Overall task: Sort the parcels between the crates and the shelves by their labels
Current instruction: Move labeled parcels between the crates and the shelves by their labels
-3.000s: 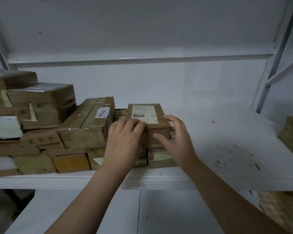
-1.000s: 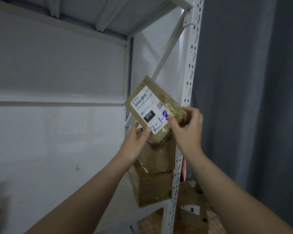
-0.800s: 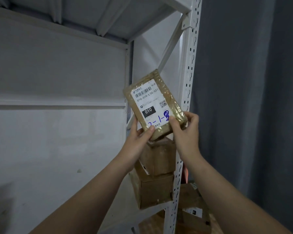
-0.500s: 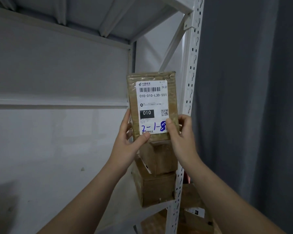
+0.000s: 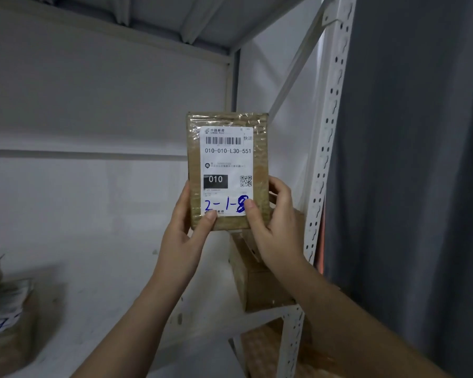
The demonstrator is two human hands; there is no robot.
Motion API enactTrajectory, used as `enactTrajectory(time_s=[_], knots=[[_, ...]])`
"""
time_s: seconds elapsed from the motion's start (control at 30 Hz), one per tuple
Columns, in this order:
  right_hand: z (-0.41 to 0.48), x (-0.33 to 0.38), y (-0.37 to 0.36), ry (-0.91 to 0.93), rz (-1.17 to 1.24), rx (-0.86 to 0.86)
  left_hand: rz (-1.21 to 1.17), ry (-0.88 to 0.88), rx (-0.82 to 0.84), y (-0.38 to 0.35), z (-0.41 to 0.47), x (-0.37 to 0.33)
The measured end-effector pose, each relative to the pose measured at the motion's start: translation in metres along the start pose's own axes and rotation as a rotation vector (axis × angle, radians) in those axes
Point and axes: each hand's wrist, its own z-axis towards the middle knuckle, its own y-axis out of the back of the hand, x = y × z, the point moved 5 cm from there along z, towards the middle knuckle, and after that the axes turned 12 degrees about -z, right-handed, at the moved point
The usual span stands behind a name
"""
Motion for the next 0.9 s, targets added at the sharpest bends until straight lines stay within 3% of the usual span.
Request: enactTrajectory(time_s=[0.2, 0.3, 0.5, 0.7, 0.9], knots=[[-0.042, 0.009, -0.064, -0.021, 0.104, 0.093, 0.356, 0.046, -0.204, 0.067, -0.054, -0.007], [-0.065, 0.009, -0.102, -0.085, 0.153, 0.196, 0.522, 0.133, -0.214, 0.102, -0.076, -0.009], [-0.102, 0.026, -0.172, -0.123, 0.223, 0.391, 1.064, 0.185, -0.051, 0.158, -0.108, -0.023], [-0.127, 0.028, -0.222, -0.125, 0.136, 0.567, 1.399, 0.313, 0.014, 0.194, -0.108, -0.029], [-0.147, 0.023, -0.246, -0.130, 0.073, 0.683, 1.676, 0.213, 0.161, 0.202, -0.113, -0.026]])
